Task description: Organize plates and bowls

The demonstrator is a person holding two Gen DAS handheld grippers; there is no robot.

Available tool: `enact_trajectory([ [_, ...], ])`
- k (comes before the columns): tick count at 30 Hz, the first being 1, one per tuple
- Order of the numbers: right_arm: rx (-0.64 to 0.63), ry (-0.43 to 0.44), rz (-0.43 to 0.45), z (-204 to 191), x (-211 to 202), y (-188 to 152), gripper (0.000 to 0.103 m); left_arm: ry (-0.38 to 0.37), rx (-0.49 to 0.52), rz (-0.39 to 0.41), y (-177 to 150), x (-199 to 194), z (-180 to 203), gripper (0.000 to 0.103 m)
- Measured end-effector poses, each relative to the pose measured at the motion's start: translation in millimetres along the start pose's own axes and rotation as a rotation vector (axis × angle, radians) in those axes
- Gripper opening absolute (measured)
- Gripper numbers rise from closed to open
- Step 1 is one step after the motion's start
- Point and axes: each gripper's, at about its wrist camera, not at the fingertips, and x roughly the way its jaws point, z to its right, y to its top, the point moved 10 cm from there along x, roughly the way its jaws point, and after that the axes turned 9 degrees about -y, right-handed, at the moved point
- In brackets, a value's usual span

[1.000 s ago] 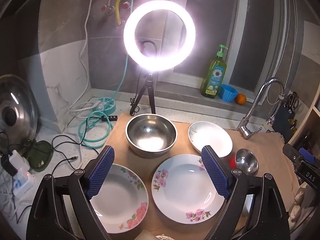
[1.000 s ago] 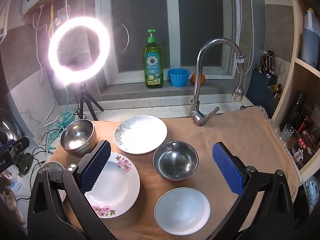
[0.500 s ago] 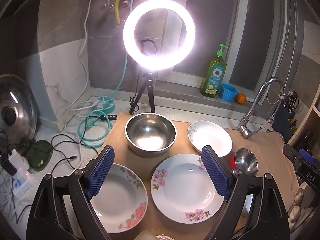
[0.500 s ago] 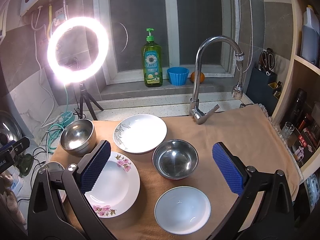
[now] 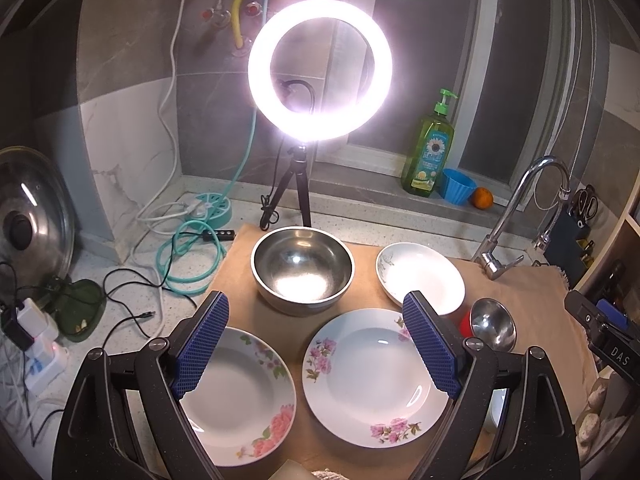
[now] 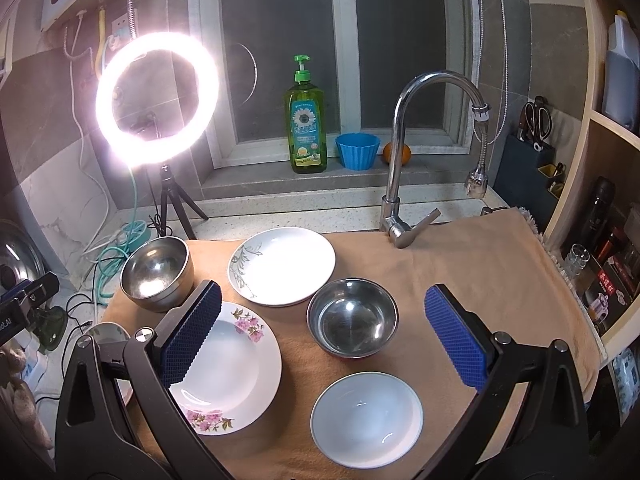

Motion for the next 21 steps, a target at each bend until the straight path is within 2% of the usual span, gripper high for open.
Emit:
enact_trajectory([
  [21,0.001,0.0,-0.003,1.2,-1.2,-2.5,0.103,-0.001,-0.004,0.0,-0.3,-0.1,0.7,0.089],
])
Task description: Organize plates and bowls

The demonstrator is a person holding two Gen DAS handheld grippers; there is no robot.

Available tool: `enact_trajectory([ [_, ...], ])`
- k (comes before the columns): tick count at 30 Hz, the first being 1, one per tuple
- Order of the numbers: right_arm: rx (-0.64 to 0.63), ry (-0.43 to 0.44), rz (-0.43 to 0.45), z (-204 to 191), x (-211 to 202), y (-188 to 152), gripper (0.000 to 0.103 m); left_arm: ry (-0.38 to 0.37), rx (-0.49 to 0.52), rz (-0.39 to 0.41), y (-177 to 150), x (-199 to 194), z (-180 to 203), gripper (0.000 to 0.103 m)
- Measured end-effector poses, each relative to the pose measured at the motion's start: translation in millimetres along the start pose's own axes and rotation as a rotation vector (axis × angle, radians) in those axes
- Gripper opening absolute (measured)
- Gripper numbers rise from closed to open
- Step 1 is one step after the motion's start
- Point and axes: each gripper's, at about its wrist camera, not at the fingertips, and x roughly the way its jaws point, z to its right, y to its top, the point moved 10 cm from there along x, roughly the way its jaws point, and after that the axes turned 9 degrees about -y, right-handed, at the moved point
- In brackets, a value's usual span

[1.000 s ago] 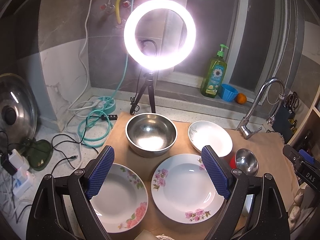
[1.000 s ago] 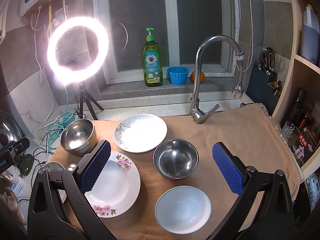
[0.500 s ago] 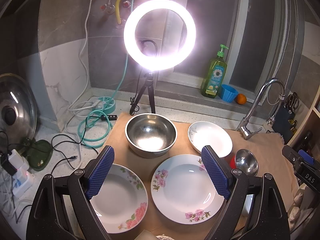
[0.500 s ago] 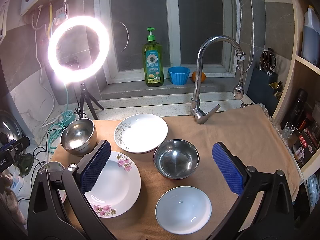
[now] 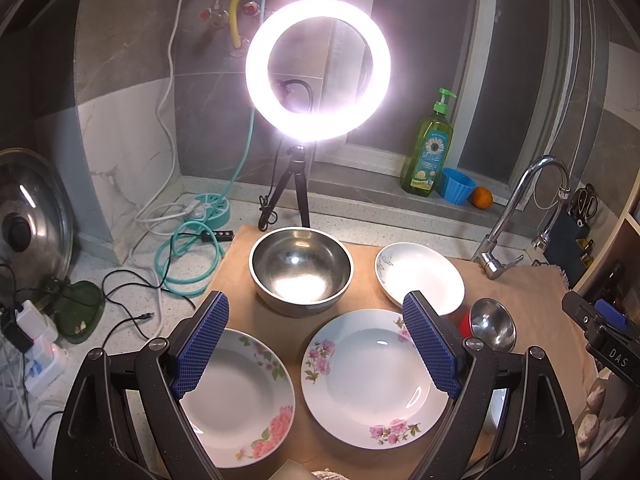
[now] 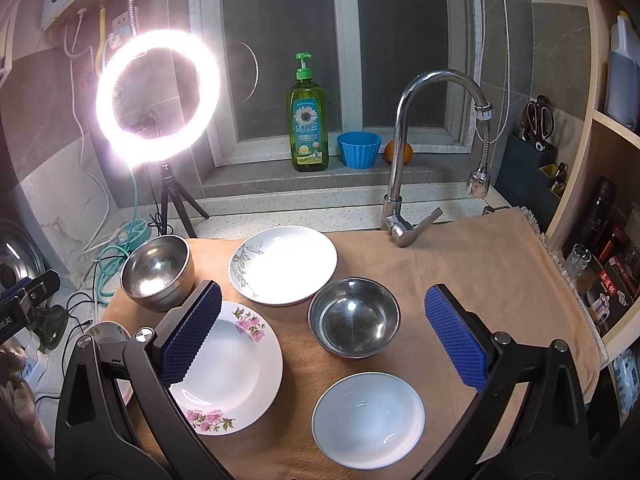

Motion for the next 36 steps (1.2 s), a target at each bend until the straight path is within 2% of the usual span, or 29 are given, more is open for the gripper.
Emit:
enact_trajectory([
  [24,-0.004,0.008,-0.036,-4,2,-13,0.103,0.0,-0.022,-0.032,-8,9,-6,0.089],
  [36,-0.027,0.042,-0.09,-9,17,-27,0.103,0.028,0.03,-0.088,-19,22,-12,0.089],
])
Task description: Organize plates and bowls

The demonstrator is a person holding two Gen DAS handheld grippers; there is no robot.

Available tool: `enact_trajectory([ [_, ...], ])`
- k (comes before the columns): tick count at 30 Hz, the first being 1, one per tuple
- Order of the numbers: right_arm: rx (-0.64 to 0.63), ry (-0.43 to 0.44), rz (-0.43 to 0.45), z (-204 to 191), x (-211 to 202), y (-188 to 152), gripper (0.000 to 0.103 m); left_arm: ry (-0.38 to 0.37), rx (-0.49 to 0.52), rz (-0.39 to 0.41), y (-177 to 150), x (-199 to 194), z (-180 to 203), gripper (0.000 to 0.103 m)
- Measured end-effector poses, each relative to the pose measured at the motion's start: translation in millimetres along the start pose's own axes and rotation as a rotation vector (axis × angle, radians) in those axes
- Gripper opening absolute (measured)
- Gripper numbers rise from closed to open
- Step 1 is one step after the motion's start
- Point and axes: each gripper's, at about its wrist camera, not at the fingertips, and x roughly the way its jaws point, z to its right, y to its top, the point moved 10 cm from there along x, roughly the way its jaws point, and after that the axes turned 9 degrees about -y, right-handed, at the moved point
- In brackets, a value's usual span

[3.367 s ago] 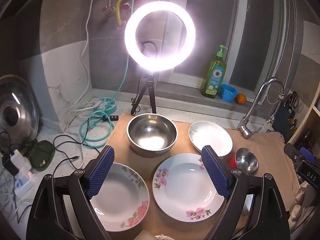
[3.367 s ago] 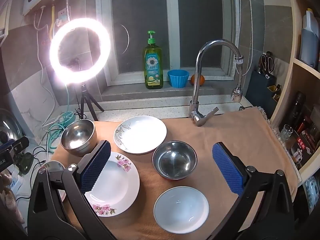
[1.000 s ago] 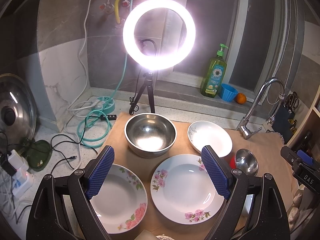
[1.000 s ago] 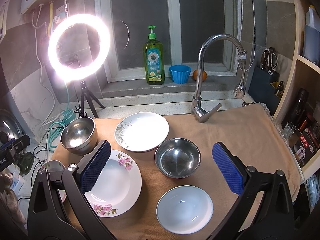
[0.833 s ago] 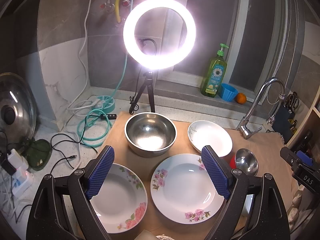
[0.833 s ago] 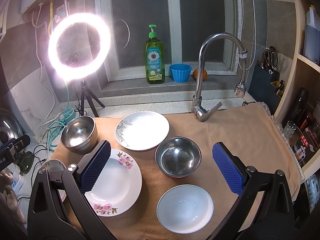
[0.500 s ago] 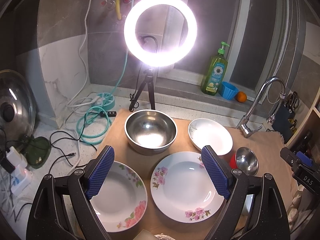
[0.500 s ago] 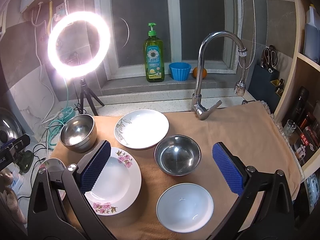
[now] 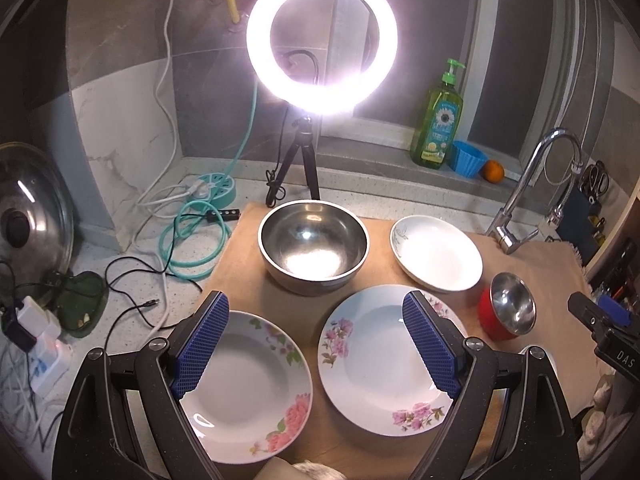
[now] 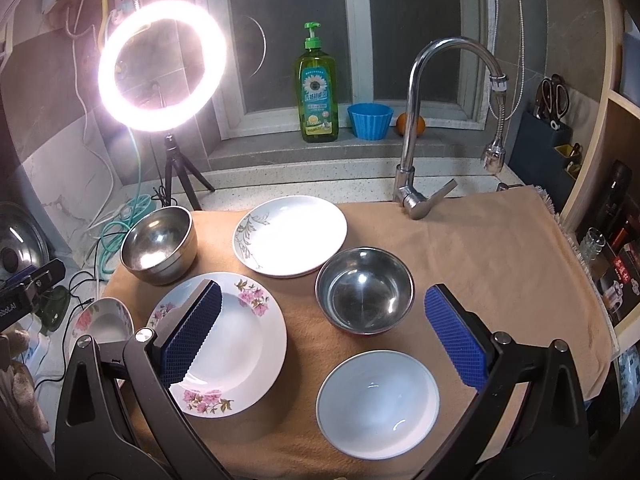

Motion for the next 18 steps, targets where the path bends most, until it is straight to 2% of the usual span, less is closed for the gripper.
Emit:
enact_trajectory([
  [7,-0.015,0.033,-0.035,-10,10,-9,0.103,-0.029,0.015,-0.06,-10,16,-7,0.088],
  [10,-0.009,0.055,-0.053,-12,15,-12,0.103,-0.079,-0.026,-0.12,-17,29,-15,0.088],
  [14,-0.003,0.08,-0.072,-14,22,-16,0.103,-0.12,-0.103,-0.149,-25,39,-26,0.088],
  [18,-0.016,0.111,-0.092,-19,27,-21,0.099,-0.12,-0.115,-0.195,-33,47,-31,0.078],
])
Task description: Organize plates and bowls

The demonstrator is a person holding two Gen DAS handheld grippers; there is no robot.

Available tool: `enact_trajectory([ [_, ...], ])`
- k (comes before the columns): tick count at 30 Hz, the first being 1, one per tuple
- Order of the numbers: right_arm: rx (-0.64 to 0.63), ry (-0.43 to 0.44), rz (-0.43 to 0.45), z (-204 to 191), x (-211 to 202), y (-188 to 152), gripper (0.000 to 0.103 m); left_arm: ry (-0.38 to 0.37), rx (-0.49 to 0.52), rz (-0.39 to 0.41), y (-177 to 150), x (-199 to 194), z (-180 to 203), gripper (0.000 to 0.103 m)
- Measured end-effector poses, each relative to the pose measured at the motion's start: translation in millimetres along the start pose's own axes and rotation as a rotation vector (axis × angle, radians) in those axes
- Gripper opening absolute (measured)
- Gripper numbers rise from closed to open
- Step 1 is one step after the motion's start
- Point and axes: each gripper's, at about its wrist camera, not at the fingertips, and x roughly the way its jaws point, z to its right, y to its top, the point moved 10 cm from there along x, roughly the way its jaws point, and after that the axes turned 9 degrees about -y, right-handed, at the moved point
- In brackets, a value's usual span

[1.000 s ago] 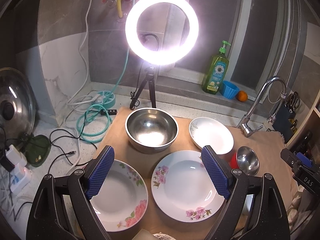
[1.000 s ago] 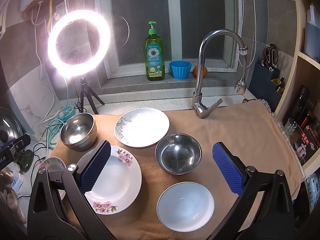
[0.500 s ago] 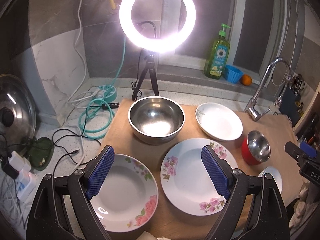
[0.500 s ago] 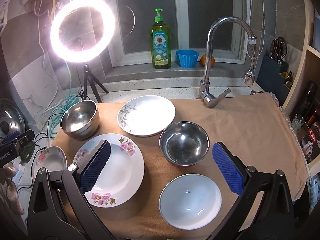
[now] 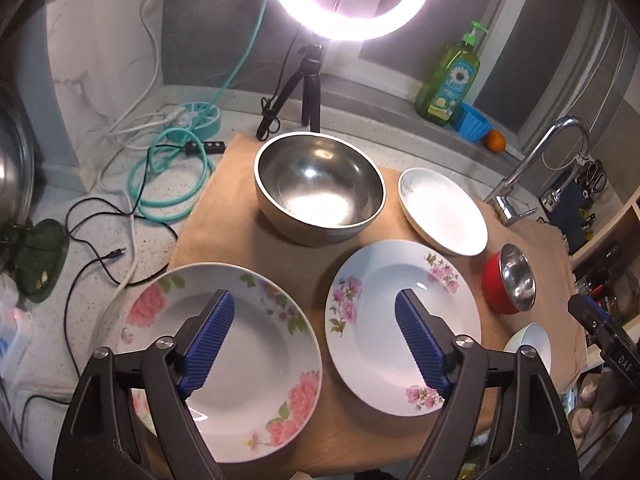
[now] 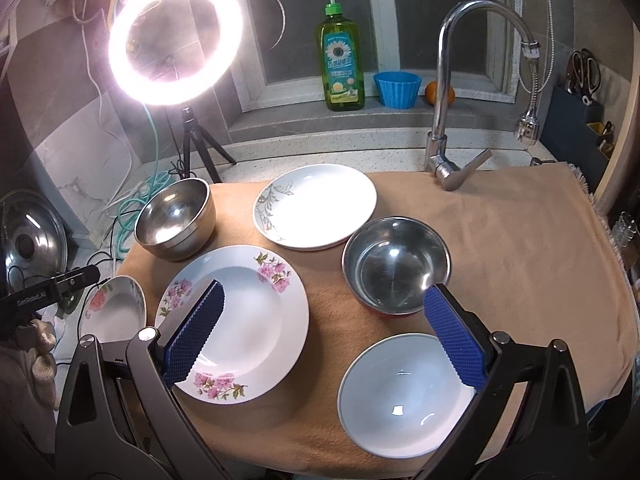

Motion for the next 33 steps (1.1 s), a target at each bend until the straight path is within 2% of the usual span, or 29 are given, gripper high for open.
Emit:
enact_trajectory([
  [2,-0.006,0.023,-0.021,-4,4,-3,0.093,0.001,0.018,-0.026,-4,6,1,0.077],
  [4,-0.003,0.058,-0.054,-9,11,-6,0.091,-0.02,0.034,-0.05,-7,12,3,0.061],
  [5,-0.001,0.07,-0.066,-10,14,-7,0.087,-0.02,0.052,-0.071,-9,17,5,0.047],
  [7,-0.001,0.098,-0.099,-13,22,-11,0.08,-0.031,0.069,-0.107,-13,28,7,0.043],
  [9,0.005,0.124,-0.128,-16,29,-14,0.073,-0.049,0.061,-0.14,-16,36,7,0.035],
  [11,0.023,0.166,-0.175,-19,38,-20,0.062,-0.076,0.053,-0.158,-16,43,8,0.035],
  [13,0.046,0.201,-0.23,-21,48,-28,0.058,-0.089,0.062,-0.176,-14,48,9,0.035],
  [16,0.063,0.234,-0.305,-23,63,-37,0.043,-0.121,0.05,-0.21,-12,57,10,0.035],
  [17,0.061,0.24,-0.322,-23,67,-38,0.041,-0.128,0.048,-0.216,-10,60,11,0.035],
  [21,0.048,0.259,-0.357,-27,79,-37,0.037,-0.153,0.023,-0.253,-7,72,9,0.03],
  [26,0.057,0.269,-0.394,-32,86,-37,0.036,-0.171,0.002,-0.292,-4,83,4,0.03],
  [33,0.137,0.286,-0.435,-40,75,-55,0.036,-0.183,0.033,-0.335,-1,95,1,0.03],
])
